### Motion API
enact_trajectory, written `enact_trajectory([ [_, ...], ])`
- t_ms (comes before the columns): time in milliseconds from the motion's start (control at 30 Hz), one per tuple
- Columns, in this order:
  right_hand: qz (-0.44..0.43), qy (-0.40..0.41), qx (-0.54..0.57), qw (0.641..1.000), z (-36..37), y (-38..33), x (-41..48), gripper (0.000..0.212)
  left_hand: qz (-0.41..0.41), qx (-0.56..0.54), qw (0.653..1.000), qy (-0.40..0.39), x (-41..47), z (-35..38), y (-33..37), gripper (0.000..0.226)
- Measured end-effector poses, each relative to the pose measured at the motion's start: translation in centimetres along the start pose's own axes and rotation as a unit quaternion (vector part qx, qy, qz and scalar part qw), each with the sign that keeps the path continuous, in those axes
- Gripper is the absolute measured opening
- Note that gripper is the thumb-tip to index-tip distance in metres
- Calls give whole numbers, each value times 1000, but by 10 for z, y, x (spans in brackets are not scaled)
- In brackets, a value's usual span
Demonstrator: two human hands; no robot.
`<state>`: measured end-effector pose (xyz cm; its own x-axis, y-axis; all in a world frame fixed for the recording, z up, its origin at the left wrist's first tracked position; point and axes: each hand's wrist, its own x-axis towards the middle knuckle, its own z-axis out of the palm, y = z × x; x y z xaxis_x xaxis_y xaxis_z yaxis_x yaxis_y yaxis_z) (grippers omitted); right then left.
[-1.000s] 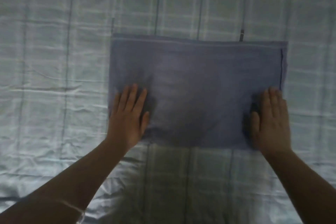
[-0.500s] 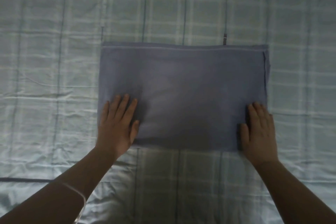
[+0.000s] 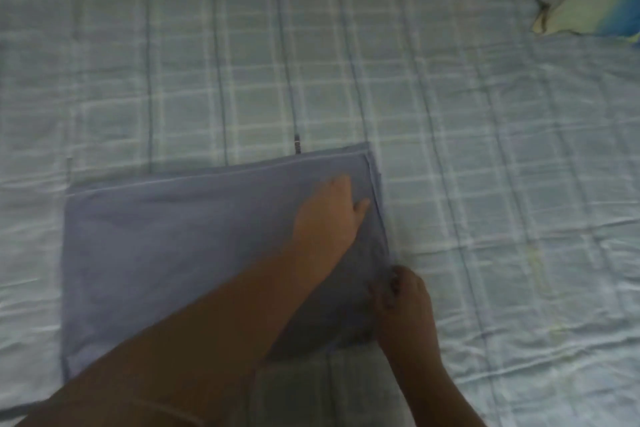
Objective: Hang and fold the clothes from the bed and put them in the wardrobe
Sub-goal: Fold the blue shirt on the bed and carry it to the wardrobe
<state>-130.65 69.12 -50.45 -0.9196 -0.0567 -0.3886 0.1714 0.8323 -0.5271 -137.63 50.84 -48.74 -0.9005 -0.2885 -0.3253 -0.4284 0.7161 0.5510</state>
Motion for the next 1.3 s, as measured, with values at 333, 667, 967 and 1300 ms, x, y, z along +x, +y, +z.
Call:
enact_trajectory([
  [333,44,-65,-81,994,5,25,-9,34,-68,118,991,-10,56,47,44,65],
  [667,13,-73,-29,997,-6,-12,-38,30,-50,-57,997,31,43,1,21,23],
  [967,-115,-177,-9,977,47,-124,-124,26,-149,-445,883,29,-11,-123,-105,9],
  [1300,-248,-219,-108,937,198,-218,-197,30,-221,-416,875,109,-78,-195,-316,20],
])
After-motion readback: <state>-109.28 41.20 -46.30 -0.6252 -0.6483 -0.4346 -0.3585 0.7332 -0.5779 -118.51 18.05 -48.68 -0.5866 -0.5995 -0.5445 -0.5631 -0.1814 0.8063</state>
